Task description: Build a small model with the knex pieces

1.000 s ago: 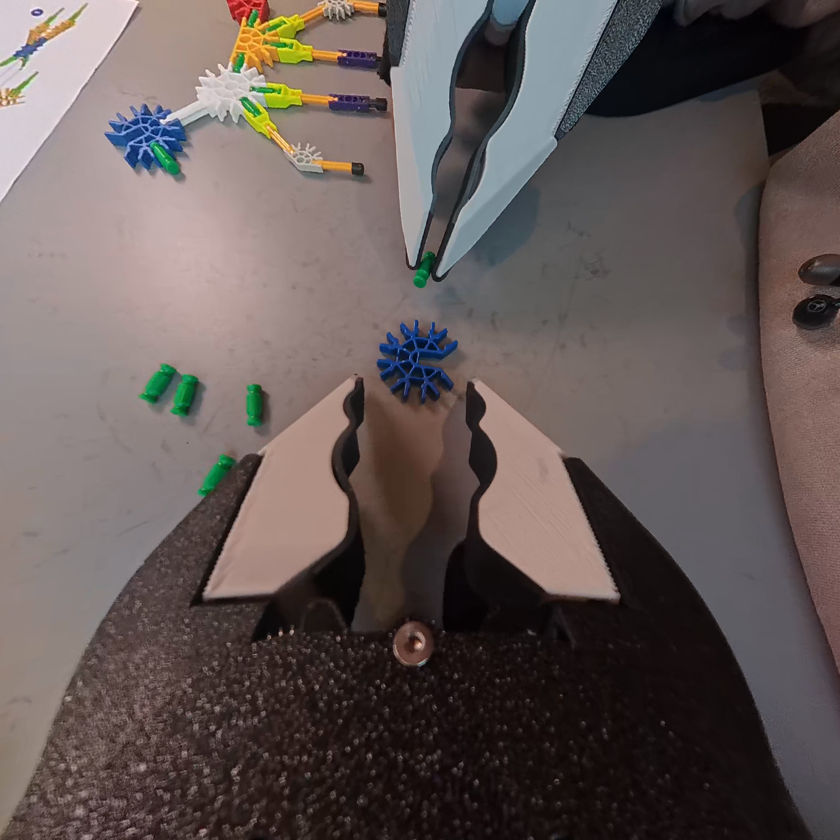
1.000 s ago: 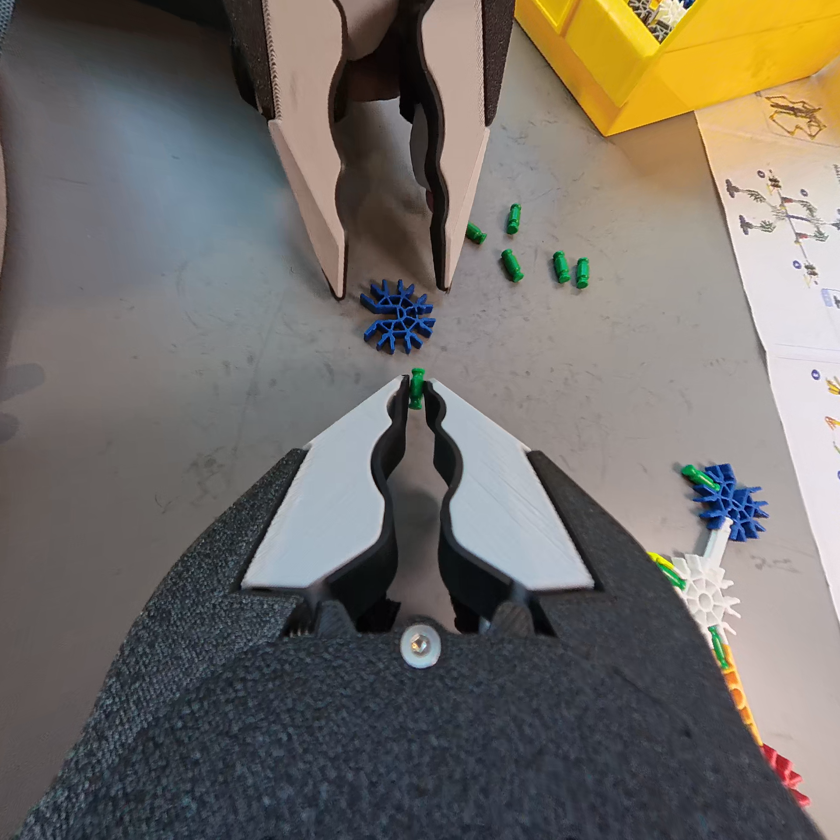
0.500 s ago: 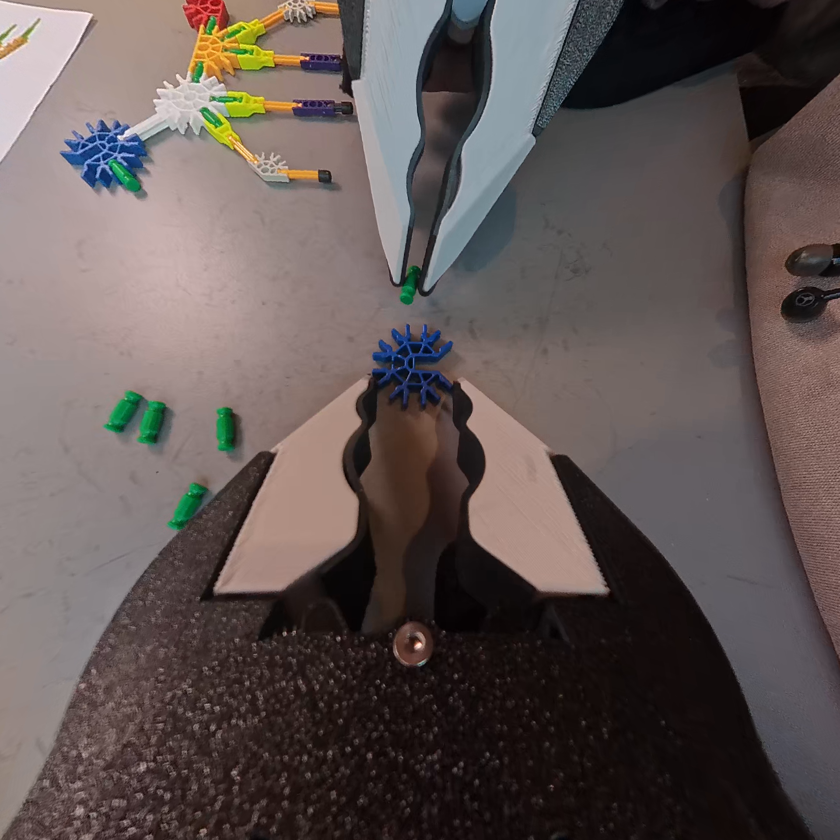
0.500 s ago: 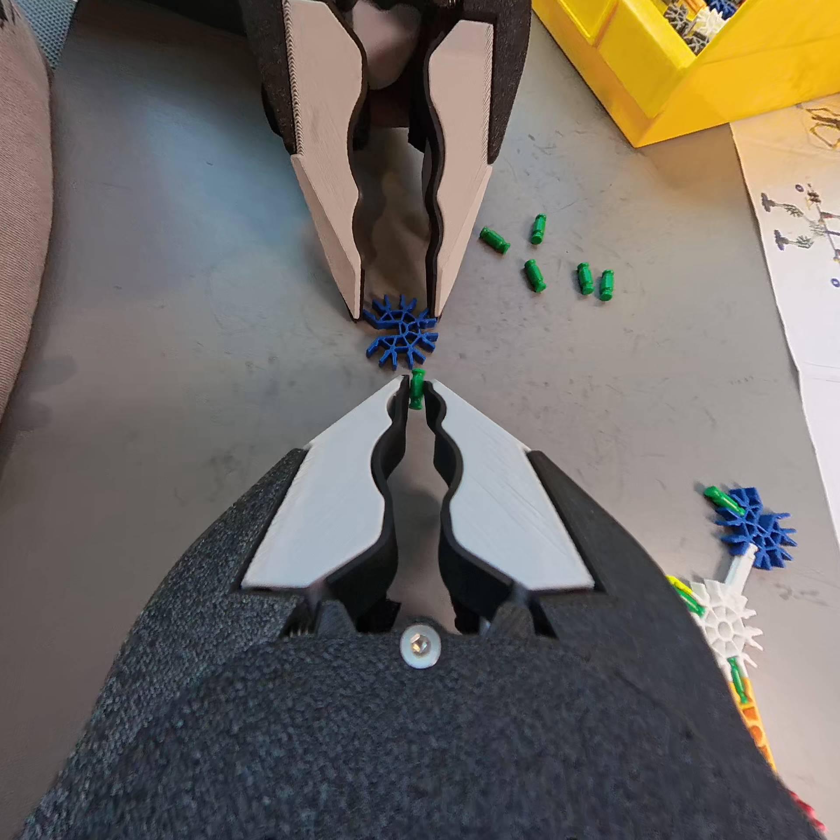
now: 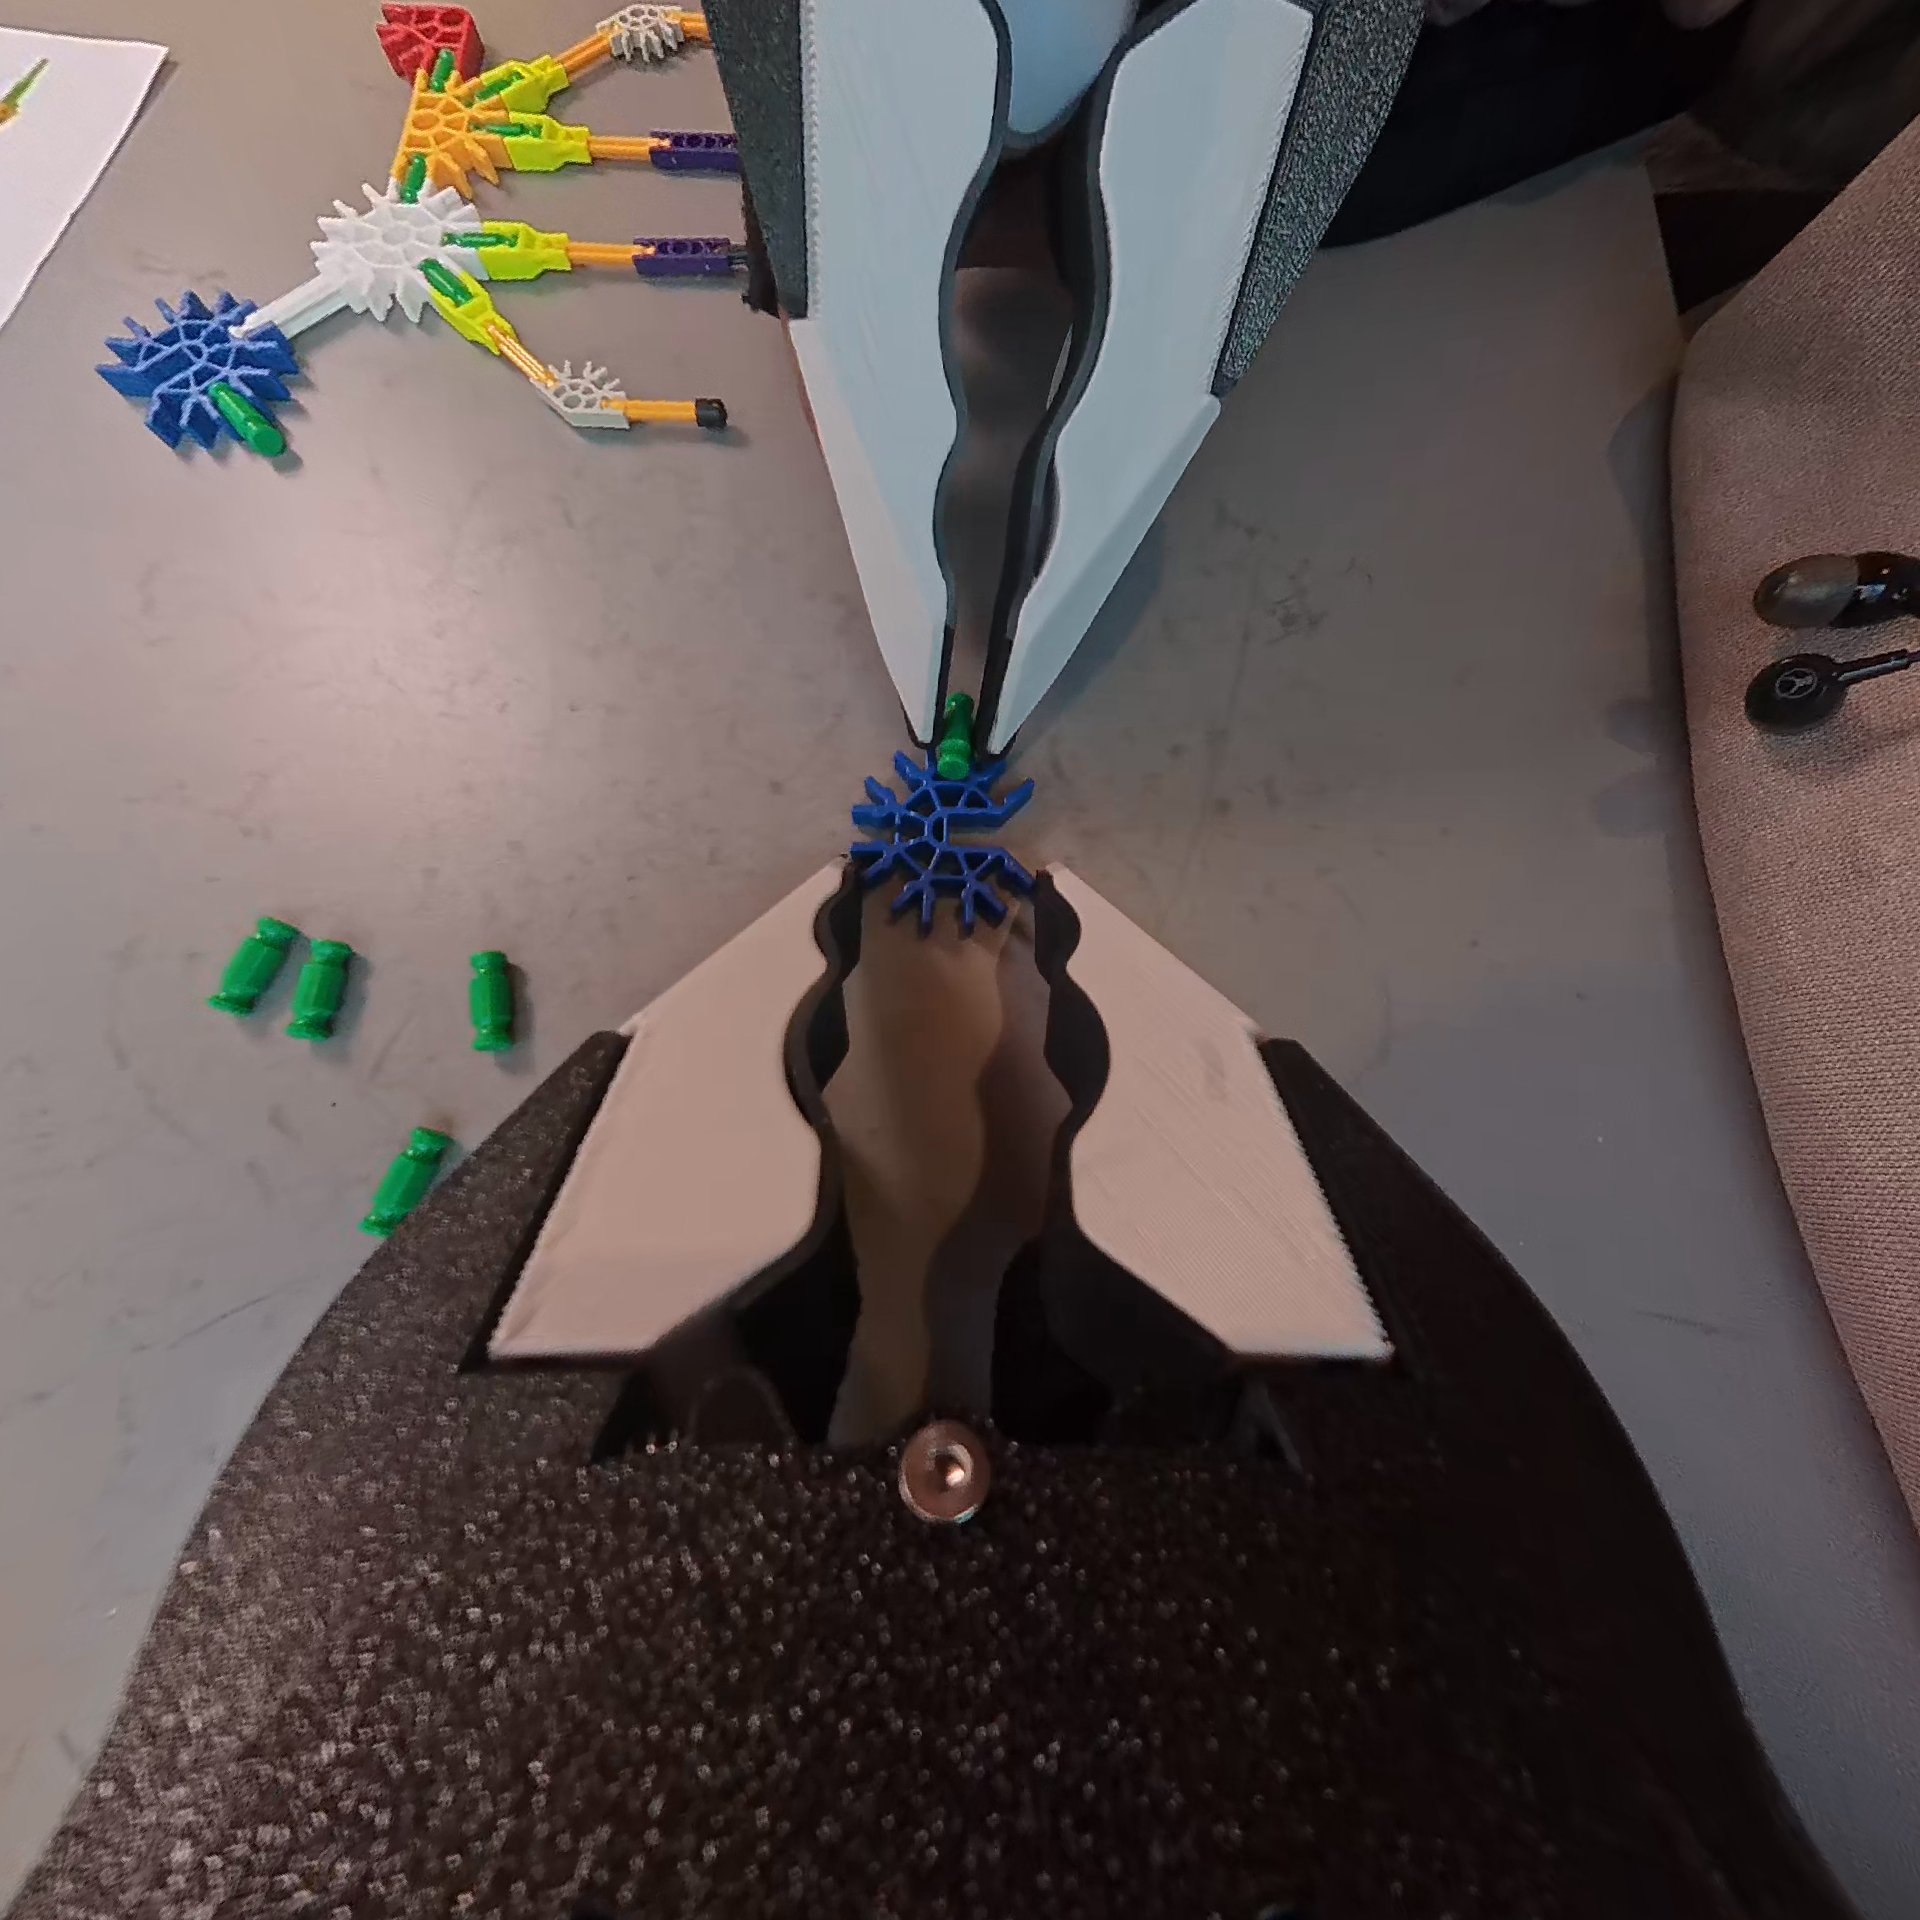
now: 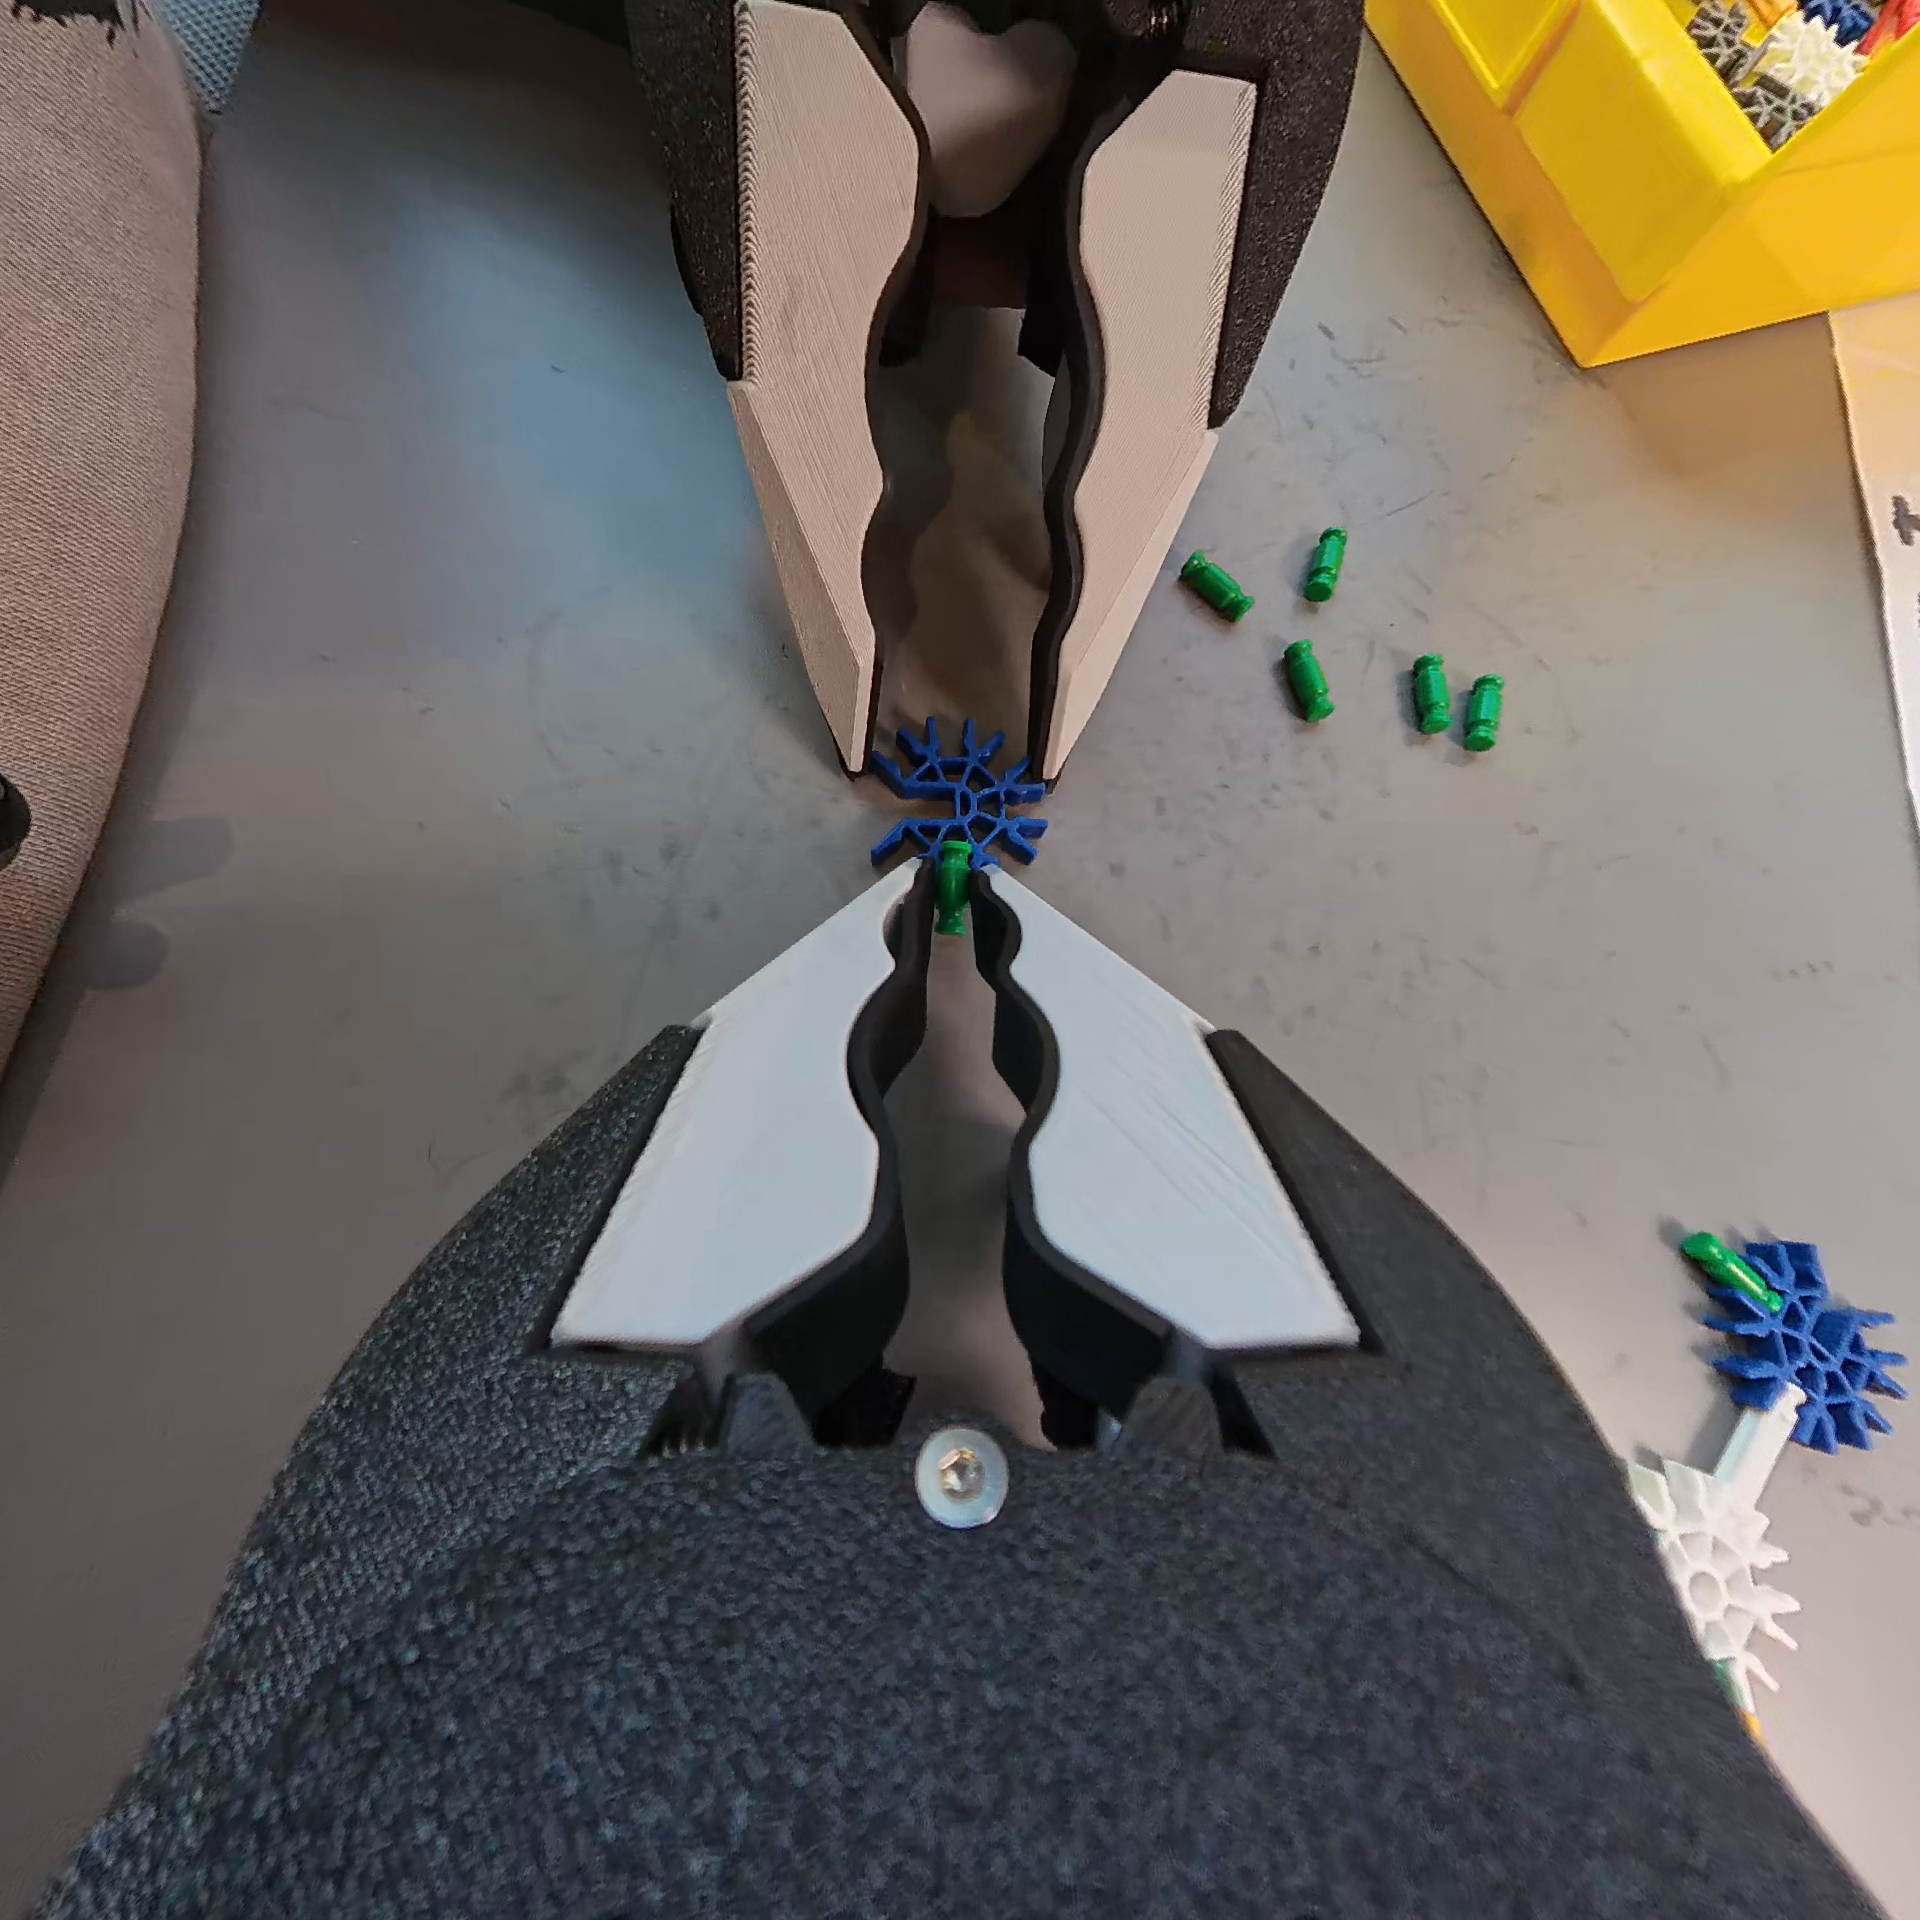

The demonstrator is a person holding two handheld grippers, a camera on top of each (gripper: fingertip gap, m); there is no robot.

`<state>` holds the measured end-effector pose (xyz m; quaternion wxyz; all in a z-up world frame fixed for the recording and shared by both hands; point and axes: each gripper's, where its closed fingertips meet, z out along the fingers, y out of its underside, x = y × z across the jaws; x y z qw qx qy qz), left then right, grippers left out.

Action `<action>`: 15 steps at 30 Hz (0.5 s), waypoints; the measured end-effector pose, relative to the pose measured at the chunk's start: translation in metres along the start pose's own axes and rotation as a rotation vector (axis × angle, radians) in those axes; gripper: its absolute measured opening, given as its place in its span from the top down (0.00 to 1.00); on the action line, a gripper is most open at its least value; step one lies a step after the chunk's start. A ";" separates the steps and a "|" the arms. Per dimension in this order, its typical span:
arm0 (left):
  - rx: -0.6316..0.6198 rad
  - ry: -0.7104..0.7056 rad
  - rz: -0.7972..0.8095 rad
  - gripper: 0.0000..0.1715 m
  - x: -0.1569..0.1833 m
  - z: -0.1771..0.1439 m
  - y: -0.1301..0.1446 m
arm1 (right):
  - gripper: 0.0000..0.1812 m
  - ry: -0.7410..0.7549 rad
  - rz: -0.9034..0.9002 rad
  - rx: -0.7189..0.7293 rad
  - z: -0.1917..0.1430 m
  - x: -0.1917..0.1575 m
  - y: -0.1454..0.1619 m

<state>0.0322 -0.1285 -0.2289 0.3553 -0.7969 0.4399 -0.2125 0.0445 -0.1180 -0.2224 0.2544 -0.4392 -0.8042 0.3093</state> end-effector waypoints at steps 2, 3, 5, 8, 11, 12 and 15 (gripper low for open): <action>0.000 -0.001 0.002 0.81 0.000 0.000 0.000 | 0.97 0.000 0.001 0.001 0.000 0.000 0.000; 0.000 -0.002 0.003 0.81 0.000 0.000 0.000 | 0.96 0.002 0.001 0.001 0.000 0.001 0.000; 0.000 -0.003 0.004 0.81 0.000 0.000 0.000 | 0.95 0.006 0.002 0.003 0.000 0.001 0.000; 0.000 -0.004 0.006 0.81 0.000 0.000 0.000 | 0.95 0.004 0.008 0.016 -0.002 0.001 -0.002; 0.001 -0.005 0.006 0.81 0.000 0.000 0.000 | 0.95 0.000 0.019 0.029 -0.005 0.001 -0.005; 0.001 -0.005 0.006 0.81 0.000 0.000 0.000 | 0.96 0.000 0.023 0.032 -0.006 0.002 -0.006; 0.001 -0.003 0.004 0.81 0.000 0.000 0.000 | 0.99 -0.005 0.036 0.037 -0.006 0.003 -0.008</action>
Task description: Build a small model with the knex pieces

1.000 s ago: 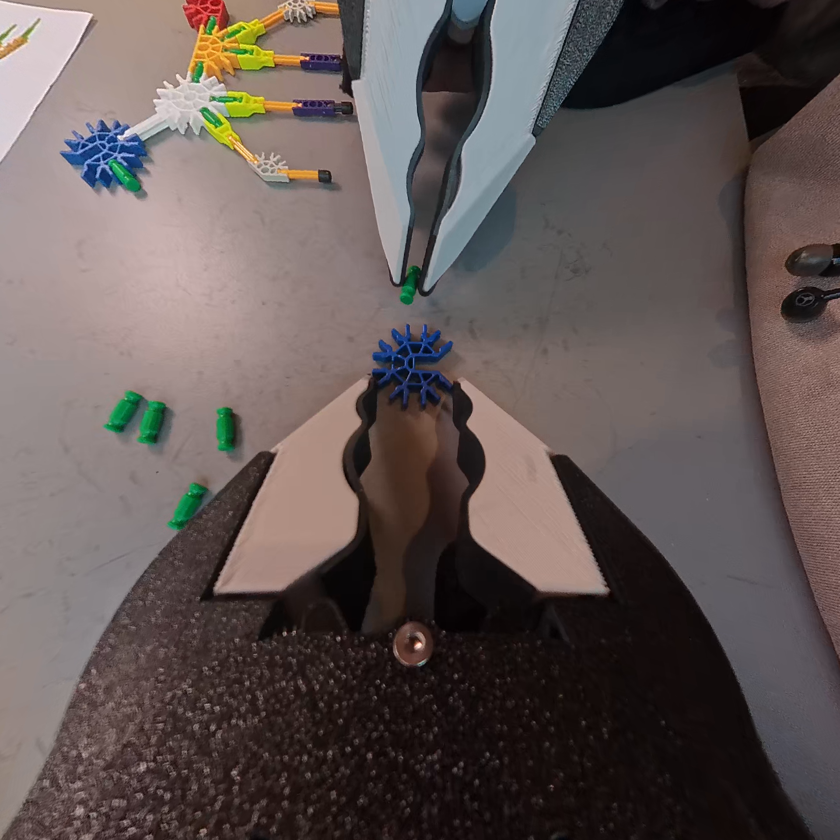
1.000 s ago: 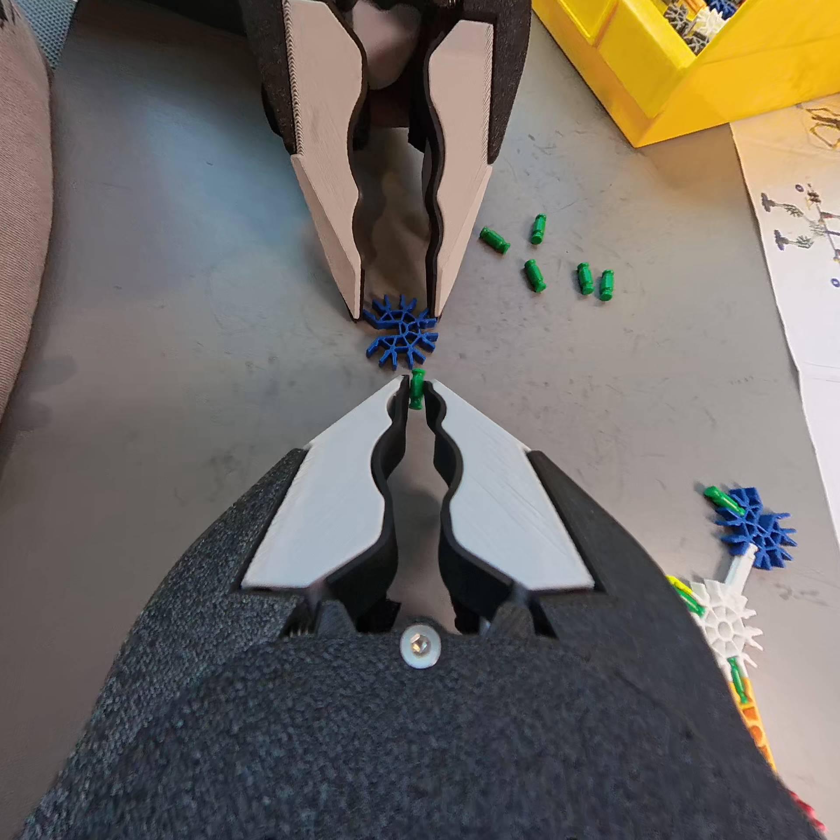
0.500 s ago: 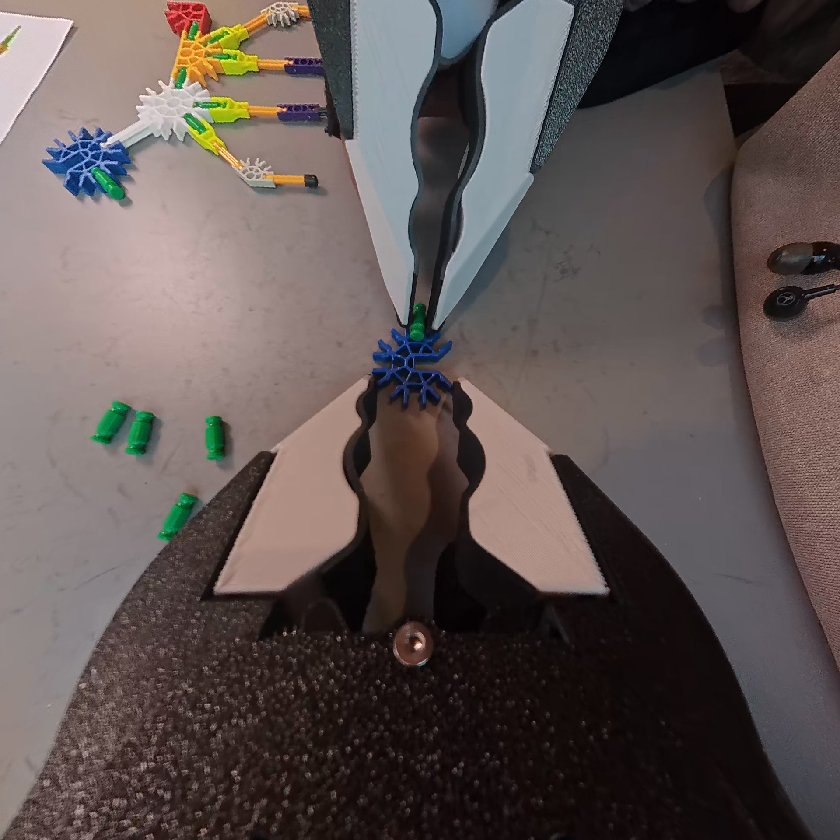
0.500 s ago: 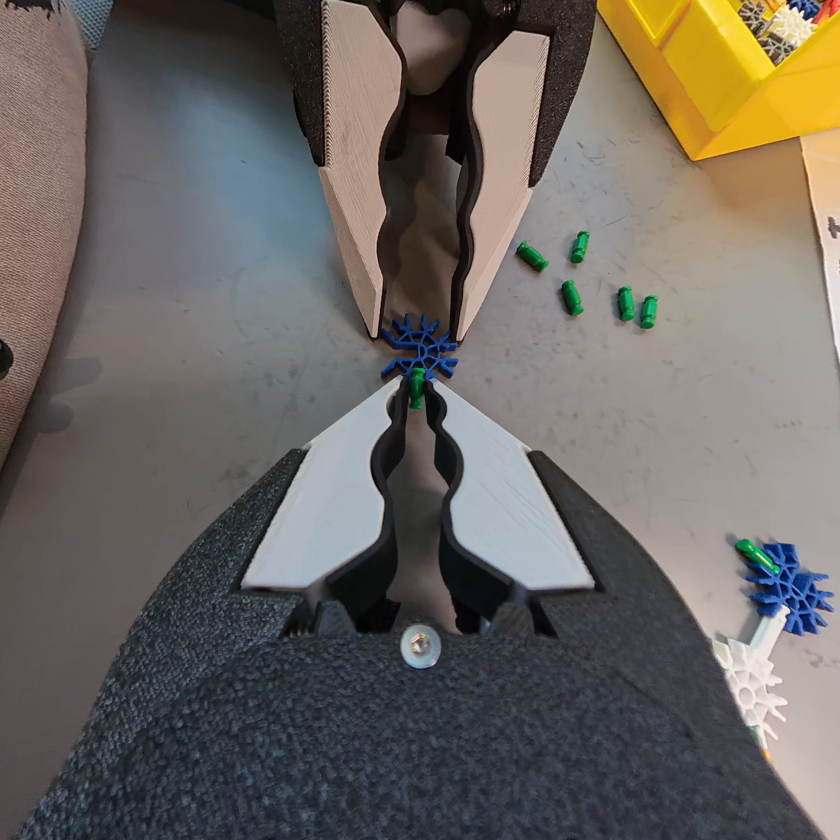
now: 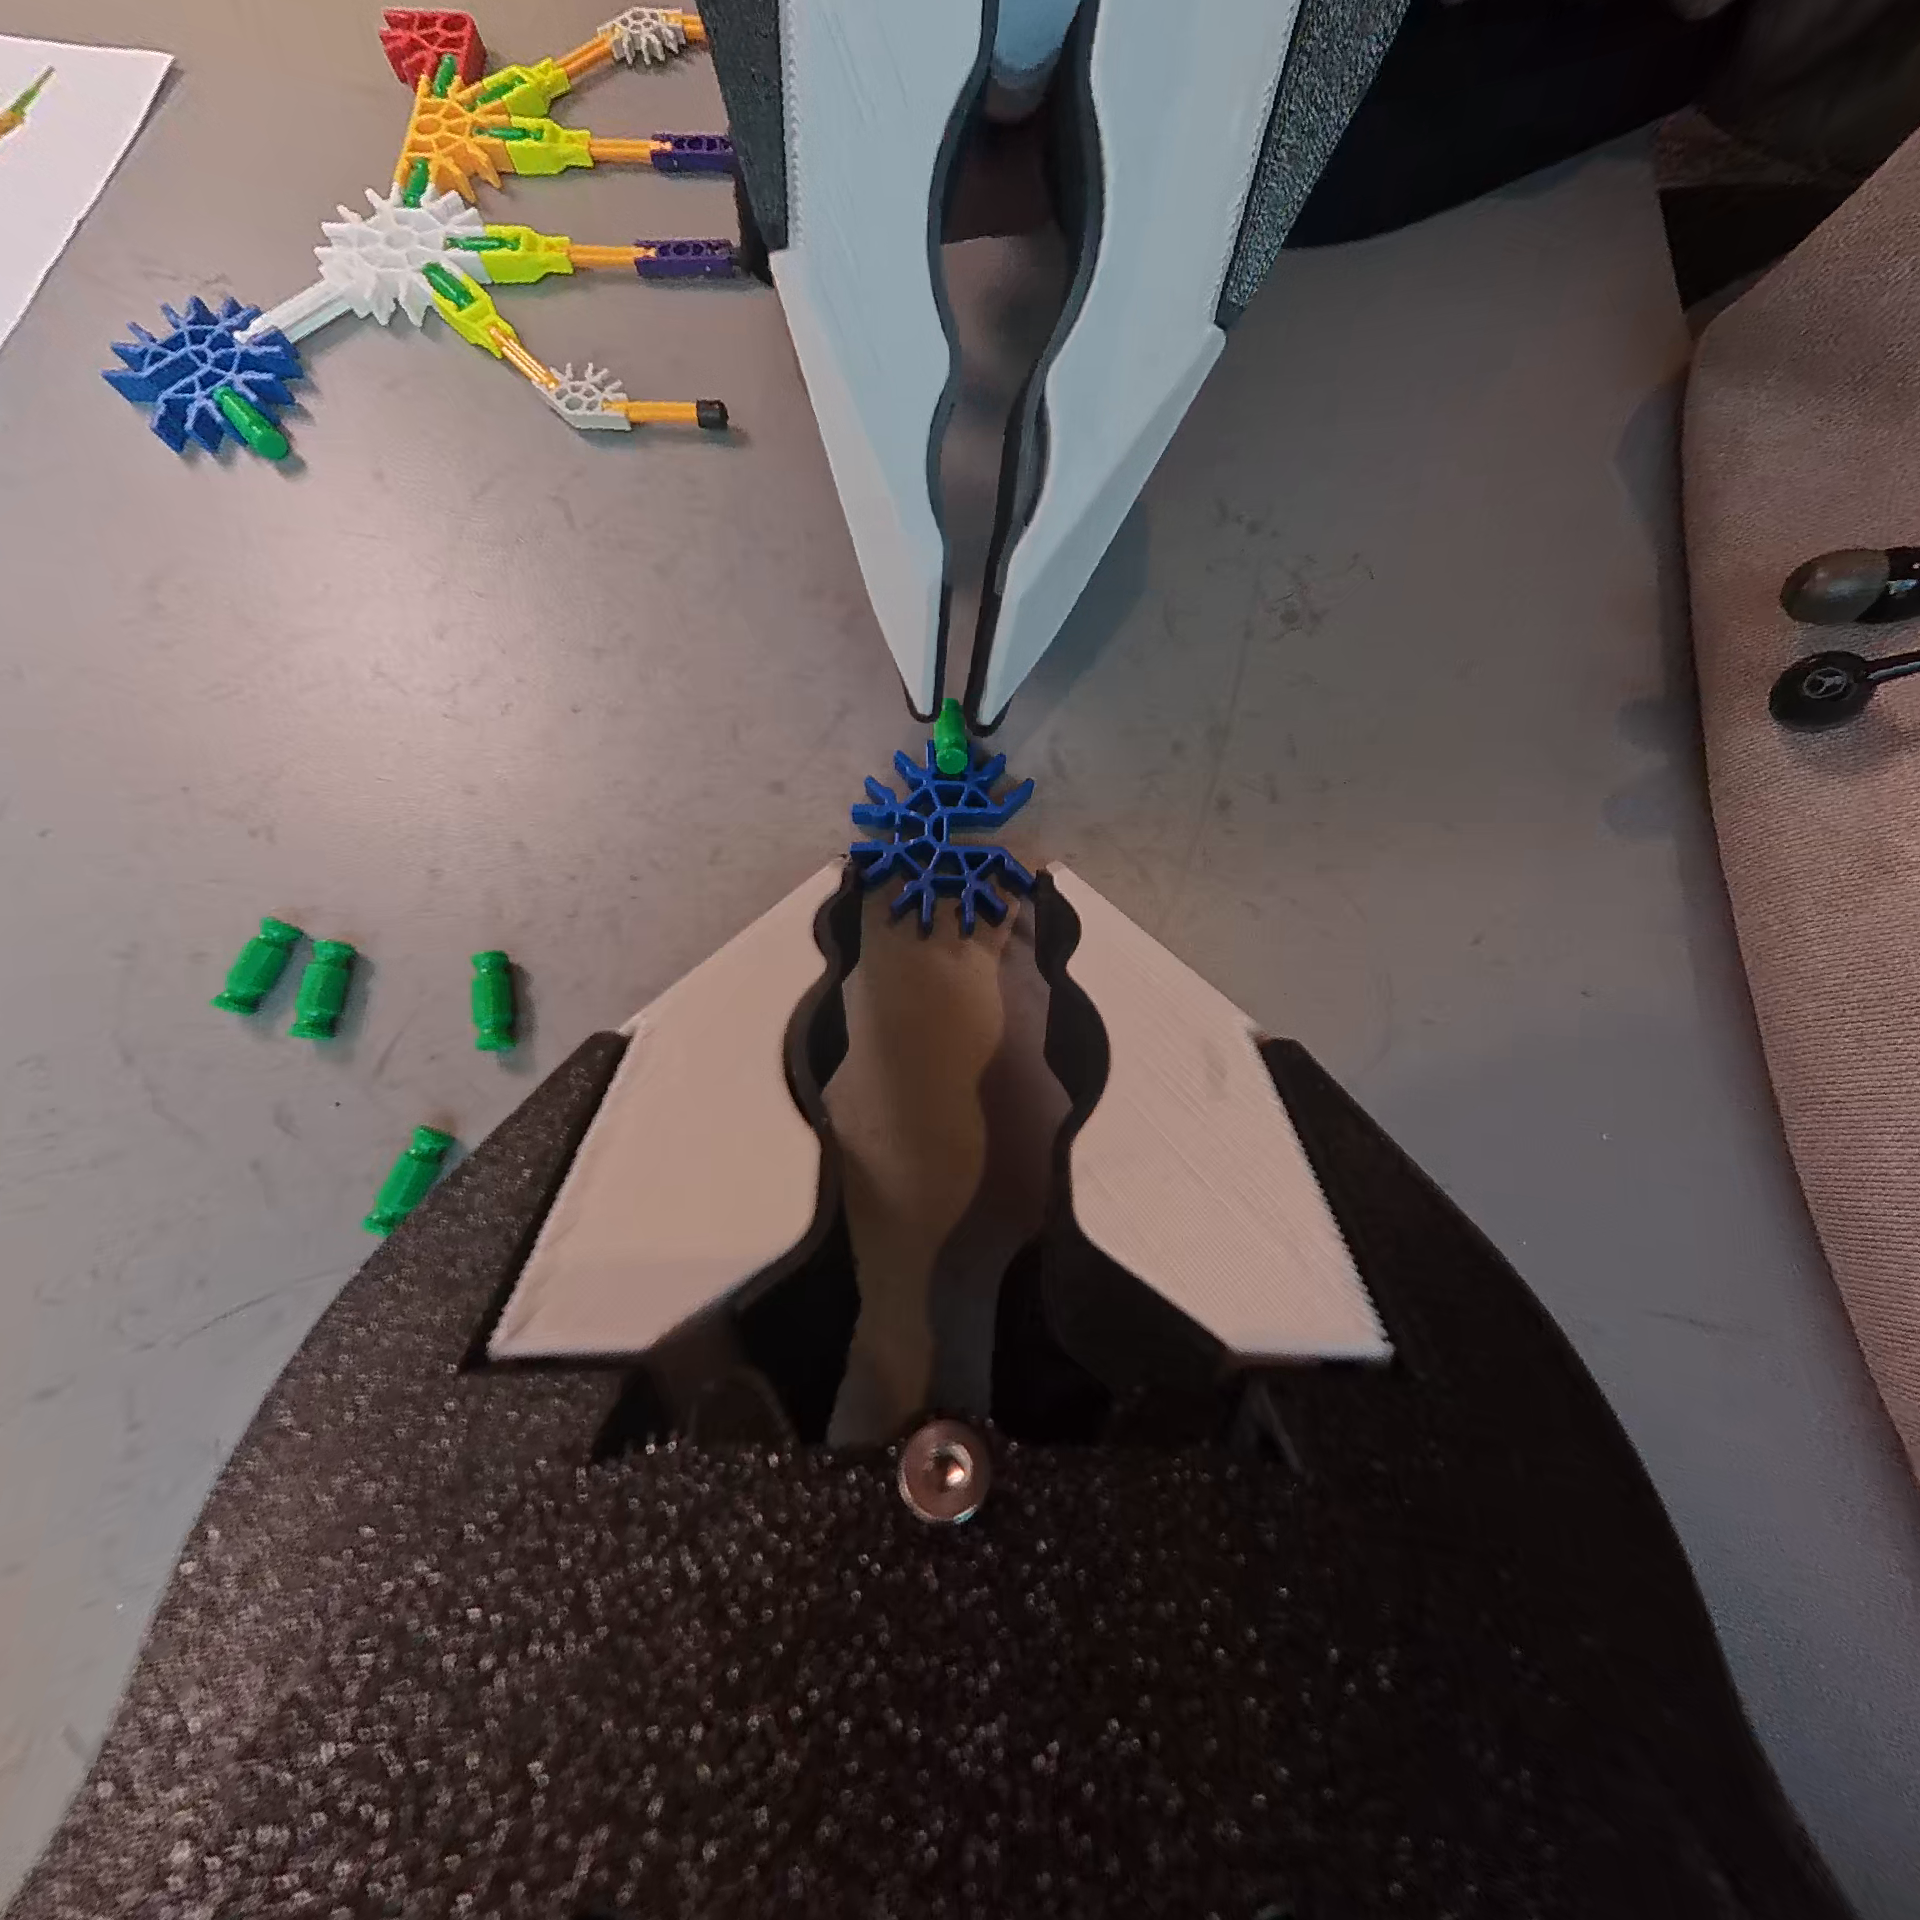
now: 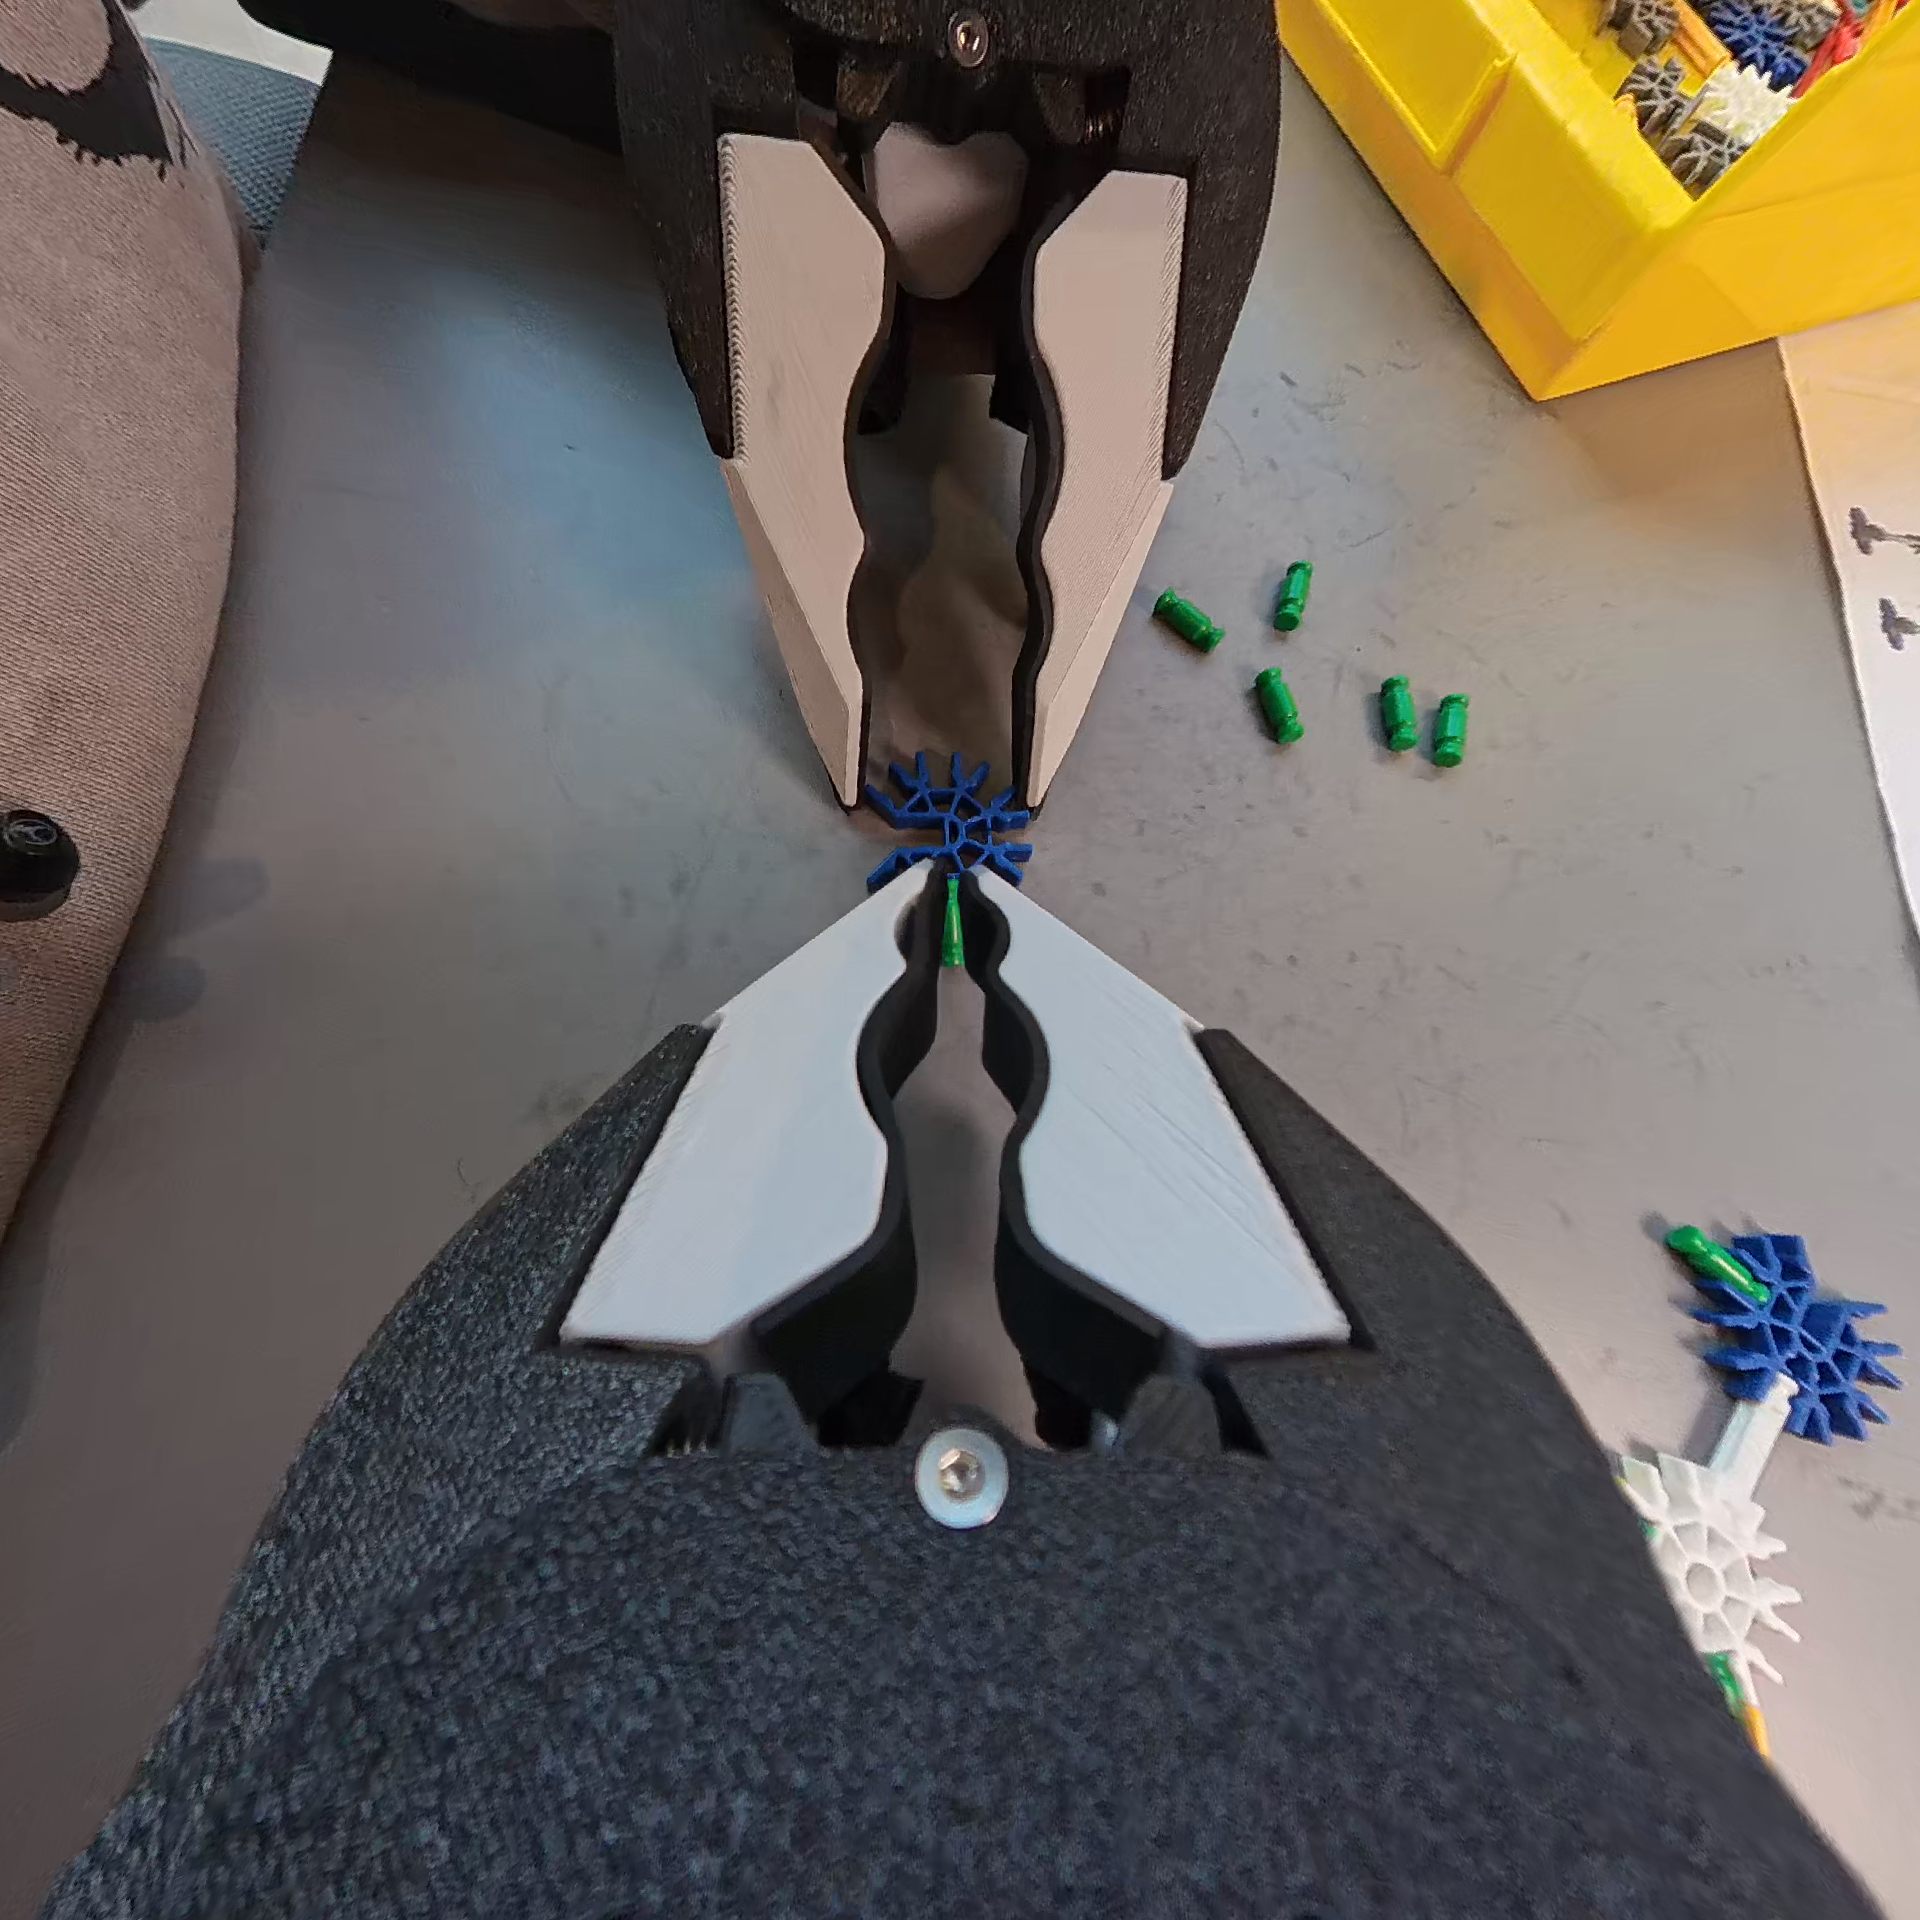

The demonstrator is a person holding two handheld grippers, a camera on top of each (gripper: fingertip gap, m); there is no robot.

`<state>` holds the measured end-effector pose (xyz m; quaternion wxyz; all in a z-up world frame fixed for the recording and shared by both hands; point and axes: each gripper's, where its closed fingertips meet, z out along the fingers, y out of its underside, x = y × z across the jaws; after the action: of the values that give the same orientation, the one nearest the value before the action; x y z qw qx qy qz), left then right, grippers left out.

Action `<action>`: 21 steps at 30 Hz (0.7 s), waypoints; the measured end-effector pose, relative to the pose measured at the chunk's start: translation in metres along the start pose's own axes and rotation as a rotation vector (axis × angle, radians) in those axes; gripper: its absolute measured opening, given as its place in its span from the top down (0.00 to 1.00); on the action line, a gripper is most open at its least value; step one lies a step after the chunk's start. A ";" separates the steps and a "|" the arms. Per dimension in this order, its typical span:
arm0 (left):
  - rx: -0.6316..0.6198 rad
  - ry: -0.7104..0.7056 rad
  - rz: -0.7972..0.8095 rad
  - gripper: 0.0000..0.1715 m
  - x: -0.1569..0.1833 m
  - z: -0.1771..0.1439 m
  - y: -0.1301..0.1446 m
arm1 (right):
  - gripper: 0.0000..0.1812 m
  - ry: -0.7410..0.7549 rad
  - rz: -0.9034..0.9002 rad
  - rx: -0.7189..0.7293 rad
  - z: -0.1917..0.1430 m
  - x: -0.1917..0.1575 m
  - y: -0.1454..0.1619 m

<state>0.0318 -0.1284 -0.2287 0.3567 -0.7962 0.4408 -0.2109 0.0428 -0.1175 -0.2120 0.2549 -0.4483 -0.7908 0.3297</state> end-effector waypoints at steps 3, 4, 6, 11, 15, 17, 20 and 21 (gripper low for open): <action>0.000 0.000 0.000 0.81 0.000 0.000 0.000 | 1.00 -0.010 0.010 -0.034 0.003 0.001 0.003; 0.000 -0.001 0.000 0.81 0.000 0.000 0.000 | 1.00 -0.010 0.009 -0.052 0.004 0.002 0.006; 0.000 -0.001 0.000 0.81 0.000 0.000 0.000 | 1.00 -0.023 0.015 -0.064 0.005 0.001 0.006; 0.000 -0.001 -0.002 0.81 0.000 0.000 0.000 | 1.00 -0.026 -0.028 -0.142 0.008 0.000 0.005; 0.000 -0.004 -0.003 0.81 0.000 0.000 0.000 | 1.00 -0.034 -0.040 -0.235 0.008 0.000 0.006; 0.000 -0.004 -0.004 0.81 0.000 0.000 0.000 | 1.00 -0.046 -0.026 -0.280 0.008 -0.001 0.007; 0.000 -0.005 -0.010 0.81 0.000 0.000 0.000 | 1.00 -0.086 -0.008 -0.363 0.009 -0.003 0.008; -0.001 -0.005 -0.010 0.81 0.000 0.000 0.000 | 1.00 -0.102 -0.003 -0.387 0.009 -0.003 0.008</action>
<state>0.0322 -0.1286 -0.2290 0.3565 -0.7990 0.4360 -0.2105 0.0419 -0.1198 -0.2242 0.1241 -0.4703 -0.8521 0.1935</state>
